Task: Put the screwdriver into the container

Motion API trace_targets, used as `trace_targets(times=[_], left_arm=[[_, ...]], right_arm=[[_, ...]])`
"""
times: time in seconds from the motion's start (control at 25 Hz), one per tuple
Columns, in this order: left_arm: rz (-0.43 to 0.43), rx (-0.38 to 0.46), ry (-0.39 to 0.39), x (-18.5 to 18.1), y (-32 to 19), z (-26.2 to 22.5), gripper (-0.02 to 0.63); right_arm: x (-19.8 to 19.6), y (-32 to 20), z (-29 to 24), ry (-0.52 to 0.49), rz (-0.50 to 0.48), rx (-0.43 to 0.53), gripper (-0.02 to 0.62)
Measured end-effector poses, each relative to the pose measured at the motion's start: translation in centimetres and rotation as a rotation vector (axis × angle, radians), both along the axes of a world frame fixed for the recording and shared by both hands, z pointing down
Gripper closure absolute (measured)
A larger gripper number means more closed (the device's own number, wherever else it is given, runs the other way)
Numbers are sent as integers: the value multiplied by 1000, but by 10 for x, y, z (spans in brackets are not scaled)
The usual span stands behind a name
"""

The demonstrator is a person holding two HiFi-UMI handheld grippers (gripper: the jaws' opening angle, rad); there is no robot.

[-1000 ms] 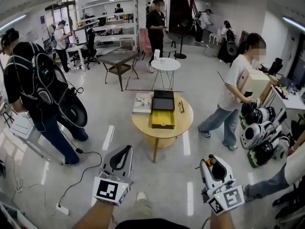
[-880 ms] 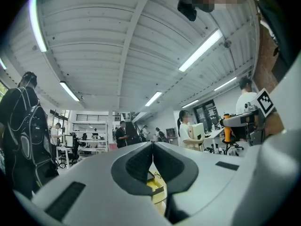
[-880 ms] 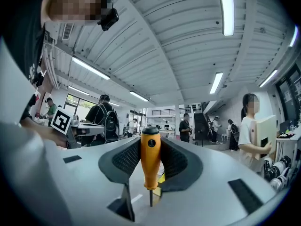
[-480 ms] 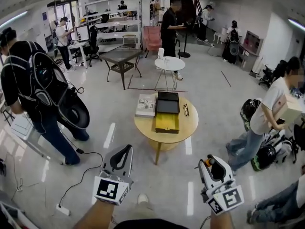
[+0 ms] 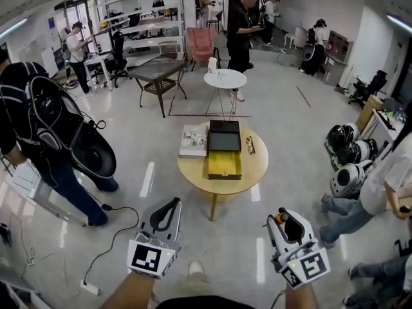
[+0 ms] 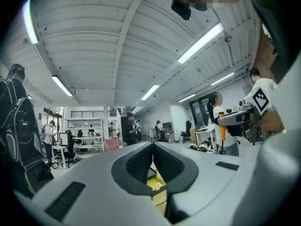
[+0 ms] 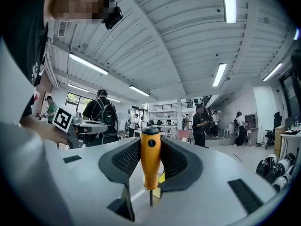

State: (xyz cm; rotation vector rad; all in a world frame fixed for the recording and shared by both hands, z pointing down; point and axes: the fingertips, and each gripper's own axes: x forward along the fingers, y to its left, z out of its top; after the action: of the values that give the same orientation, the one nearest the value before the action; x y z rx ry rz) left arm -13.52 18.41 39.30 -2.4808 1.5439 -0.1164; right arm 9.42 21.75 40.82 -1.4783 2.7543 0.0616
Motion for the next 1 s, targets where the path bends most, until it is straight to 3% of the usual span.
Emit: trace_targets(times=[1.0], left_arm=[[56,-28,-16,-17,-93,2,588]], right_arm=[[-24,-86,-5,0,34,-18,459]])
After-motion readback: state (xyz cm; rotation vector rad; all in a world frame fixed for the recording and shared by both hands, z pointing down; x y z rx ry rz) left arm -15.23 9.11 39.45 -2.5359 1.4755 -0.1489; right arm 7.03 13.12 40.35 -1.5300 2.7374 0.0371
